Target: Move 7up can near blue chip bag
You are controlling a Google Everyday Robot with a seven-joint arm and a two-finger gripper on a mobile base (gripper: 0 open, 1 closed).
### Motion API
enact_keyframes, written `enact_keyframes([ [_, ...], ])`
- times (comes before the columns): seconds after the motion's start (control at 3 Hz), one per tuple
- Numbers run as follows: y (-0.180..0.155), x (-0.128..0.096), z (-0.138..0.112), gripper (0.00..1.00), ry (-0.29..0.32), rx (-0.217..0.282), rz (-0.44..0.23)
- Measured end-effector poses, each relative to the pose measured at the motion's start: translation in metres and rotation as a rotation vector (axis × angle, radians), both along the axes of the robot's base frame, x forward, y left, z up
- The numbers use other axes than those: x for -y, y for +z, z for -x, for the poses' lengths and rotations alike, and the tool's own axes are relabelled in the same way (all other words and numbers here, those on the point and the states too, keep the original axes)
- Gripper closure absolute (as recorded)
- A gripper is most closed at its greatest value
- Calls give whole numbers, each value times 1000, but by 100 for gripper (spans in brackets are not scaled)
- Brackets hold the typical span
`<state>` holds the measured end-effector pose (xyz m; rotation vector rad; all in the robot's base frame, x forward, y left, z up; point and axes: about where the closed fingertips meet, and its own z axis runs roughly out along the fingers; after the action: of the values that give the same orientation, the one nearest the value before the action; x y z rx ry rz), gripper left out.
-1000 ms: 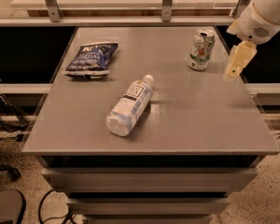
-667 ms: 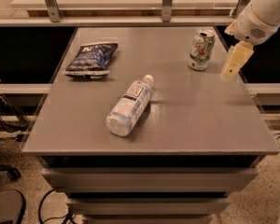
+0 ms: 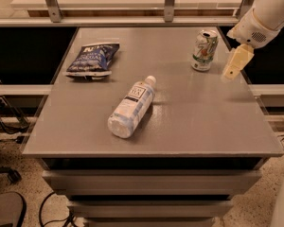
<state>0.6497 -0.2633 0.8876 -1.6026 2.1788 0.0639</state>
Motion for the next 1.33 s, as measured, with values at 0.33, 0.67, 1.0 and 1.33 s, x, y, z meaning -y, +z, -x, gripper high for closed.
enact_keyframes([
  [0.33,-3,-1,-7,0,-3,3,-36],
  [0.67,-6,-5,-14,0,4,5,-74],
  [1.0,-8,-10,-21,0,8,9,-114],
  [1.33,-9,-15,-29,0,13,15,-160],
])
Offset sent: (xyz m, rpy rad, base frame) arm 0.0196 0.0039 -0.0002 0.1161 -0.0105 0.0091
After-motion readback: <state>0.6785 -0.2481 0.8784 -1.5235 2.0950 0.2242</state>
